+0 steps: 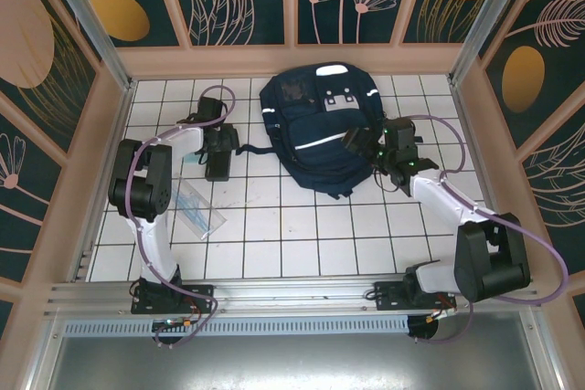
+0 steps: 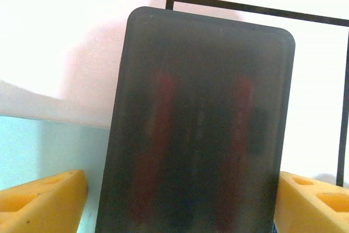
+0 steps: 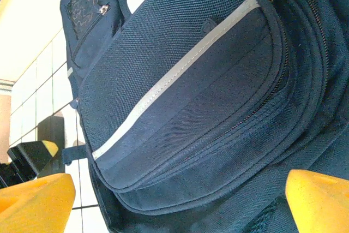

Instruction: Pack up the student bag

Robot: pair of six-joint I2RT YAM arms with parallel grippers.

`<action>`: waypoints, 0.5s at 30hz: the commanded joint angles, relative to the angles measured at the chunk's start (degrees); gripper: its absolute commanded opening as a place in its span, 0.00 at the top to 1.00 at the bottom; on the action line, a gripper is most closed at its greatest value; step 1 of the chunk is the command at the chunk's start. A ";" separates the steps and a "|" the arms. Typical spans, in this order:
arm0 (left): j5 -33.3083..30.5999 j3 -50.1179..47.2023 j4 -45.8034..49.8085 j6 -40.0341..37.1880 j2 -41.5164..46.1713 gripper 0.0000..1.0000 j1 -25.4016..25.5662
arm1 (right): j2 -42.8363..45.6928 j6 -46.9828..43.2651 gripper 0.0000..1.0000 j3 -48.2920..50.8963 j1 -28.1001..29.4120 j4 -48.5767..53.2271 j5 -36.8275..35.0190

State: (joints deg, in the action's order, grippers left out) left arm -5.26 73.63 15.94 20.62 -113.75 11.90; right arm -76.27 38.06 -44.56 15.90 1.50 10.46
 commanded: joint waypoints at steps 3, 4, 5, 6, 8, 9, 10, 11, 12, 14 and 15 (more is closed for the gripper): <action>1.29 1.30 3.03 0.20 -0.16 0.20 0.04 | -1.87 0.93 0.01 -2.02 0.73 -1.50 -1.30; 1.80 1.58 3.27 0.30 -0.49 0.26 0.09 | -2.24 1.00 0.01 -2.30 0.74 -1.55 -1.02; 1.83 1.68 3.54 0.45 -0.86 0.29 0.29 | -2.61 1.01 0.01 -2.52 0.89 -1.54 -0.88; 1.83 1.62 3.57 0.55 -1.04 0.31 0.53 | -2.82 1.02 0.01 -2.69 0.95 -1.50 -0.88; 1.67 1.28 3.48 0.94 -1.34 0.35 0.94 | -3.01 0.98 0.01 -2.67 1.19 -1.50 -1.12; 1.80 1.15 3.40 1.11 -1.38 0.35 1.08 | -3.06 0.97 0.01 -2.65 1.18 -1.50 -1.22; 2.09 1.01 3.40 1.55 -1.47 0.35 1.27 | -3.01 1.05 0.01 -2.60 1.24 -1.41 -1.31; 2.63 0.83 3.31 1.92 -1.42 0.38 1.41 | -3.01 1.04 0.01 -2.59 1.25 -1.35 -1.41; 3.10 0.77 3.22 2.20 -1.42 0.39 1.50 | -3.01 0.92 0.01 -2.58 1.32 -1.33 -1.49; 3.50 0.88 3.28 3.07 -1.07 0.40 1.76 | -2.92 0.87 0.01 -2.60 1.28 -1.26 -1.49; 3.54 1.14 3.60 3.60 -0.79 0.40 1.76 | -2.83 0.80 0.01 -2.57 1.25 -1.32 -1.44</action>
State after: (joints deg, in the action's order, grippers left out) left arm -4.69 74.28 16.97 21.65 -113.80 12.86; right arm -78.94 38.28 -45.41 16.67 1.39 10.28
